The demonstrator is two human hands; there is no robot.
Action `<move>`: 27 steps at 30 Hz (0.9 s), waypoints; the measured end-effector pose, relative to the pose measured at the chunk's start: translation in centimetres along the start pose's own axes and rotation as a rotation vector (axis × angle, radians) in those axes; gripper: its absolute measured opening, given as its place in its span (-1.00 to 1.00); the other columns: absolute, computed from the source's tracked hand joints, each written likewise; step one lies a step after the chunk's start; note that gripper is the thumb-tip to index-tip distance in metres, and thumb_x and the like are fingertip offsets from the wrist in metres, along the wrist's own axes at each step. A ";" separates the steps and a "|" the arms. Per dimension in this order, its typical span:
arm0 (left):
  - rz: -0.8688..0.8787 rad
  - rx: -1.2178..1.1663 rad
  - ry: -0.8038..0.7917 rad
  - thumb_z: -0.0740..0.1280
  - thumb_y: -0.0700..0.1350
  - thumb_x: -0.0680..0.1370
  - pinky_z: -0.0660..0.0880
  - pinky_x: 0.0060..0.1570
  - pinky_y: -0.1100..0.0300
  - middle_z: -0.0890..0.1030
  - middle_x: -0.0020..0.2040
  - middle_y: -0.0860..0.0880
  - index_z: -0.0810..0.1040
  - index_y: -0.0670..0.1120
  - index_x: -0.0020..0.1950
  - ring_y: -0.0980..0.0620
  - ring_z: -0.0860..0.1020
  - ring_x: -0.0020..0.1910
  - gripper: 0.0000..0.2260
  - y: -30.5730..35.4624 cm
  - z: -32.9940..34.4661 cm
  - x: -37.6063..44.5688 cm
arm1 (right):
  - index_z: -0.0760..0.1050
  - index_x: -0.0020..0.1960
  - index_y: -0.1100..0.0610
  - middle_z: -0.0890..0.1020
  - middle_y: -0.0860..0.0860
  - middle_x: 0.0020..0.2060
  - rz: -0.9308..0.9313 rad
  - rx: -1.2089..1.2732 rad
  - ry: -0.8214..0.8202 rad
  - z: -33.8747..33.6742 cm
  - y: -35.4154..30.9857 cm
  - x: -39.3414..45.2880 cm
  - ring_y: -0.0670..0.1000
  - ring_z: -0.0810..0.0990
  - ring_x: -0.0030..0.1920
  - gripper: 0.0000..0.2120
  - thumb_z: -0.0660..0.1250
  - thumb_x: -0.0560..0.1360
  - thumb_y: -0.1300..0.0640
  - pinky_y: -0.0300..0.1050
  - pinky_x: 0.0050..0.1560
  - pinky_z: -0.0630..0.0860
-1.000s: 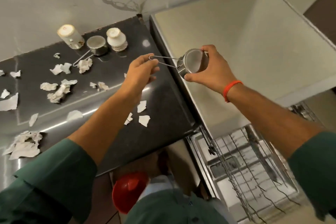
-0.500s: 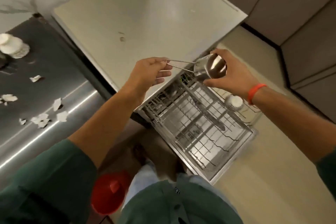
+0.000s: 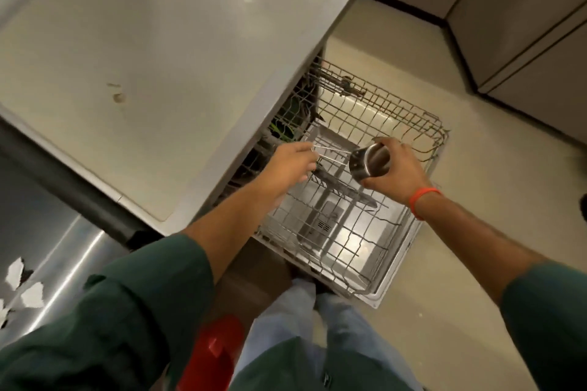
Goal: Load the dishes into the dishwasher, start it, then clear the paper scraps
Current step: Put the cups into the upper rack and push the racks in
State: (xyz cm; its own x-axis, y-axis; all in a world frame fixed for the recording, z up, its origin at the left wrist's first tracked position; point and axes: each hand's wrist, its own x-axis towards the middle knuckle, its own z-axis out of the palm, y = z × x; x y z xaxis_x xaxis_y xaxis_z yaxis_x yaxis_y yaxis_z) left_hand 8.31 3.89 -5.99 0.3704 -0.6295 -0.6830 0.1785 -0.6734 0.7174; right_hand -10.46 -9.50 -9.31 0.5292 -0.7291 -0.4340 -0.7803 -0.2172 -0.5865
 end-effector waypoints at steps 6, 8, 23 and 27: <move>-0.140 0.094 -0.118 0.31 -0.09 0.64 0.48 0.29 0.08 0.45 0.44 -0.04 0.30 -0.03 0.57 0.06 0.48 0.31 -0.51 -2.2 1.8 6.7 | 0.29 0.44 0.00 0.36 0.09 0.27 0.155 0.020 0.010 4.3 3.5 3.3 0.16 0.49 0.20 -0.17 0.60 0.27 0.16 0.00 0.18 0.55; -0.170 0.113 -0.145 0.31 -0.06 0.65 0.47 0.32 0.06 0.40 0.49 -0.05 0.25 -0.03 0.59 0.03 0.45 0.36 -0.48 -2.9 2.4 8.7 | 0.29 0.44 0.01 0.37 0.08 0.26 0.195 0.019 0.019 5.8 4.5 4.5 0.16 0.49 0.19 -0.18 0.60 0.28 0.15 0.02 0.20 0.55; -0.266 0.030 -0.158 0.29 -0.09 0.65 0.46 0.28 0.07 0.40 0.50 -0.04 0.29 -0.01 0.57 0.01 0.45 0.39 -0.52 -6.4 4.0 11.7 | 0.25 0.46 0.03 0.35 0.14 0.32 0.352 -0.077 0.021 11.5 8.9 6.2 0.25 0.49 0.26 -0.17 0.60 0.31 0.07 0.14 0.23 0.55; -0.283 0.014 -0.159 0.28 -0.10 0.66 0.46 0.30 0.04 0.49 0.40 -0.03 0.51 0.11 0.18 0.02 0.48 0.31 -0.86 -6.3 4.0 10.2 | 0.24 0.51 0.03 0.36 0.15 0.38 0.346 0.019 -0.019 11.2 8.4 6.1 0.23 0.47 0.30 -0.18 0.57 0.36 0.09 0.07 0.29 0.49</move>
State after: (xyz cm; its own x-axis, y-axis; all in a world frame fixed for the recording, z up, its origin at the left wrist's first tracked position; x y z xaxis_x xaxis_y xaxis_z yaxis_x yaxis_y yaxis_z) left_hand 7.36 0.15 -18.03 0.1606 -0.4685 -0.8688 0.2411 -0.8349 0.4948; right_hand -10.03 -8.53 -24.49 0.2402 -0.7452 -0.6220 -0.9083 0.0535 -0.4149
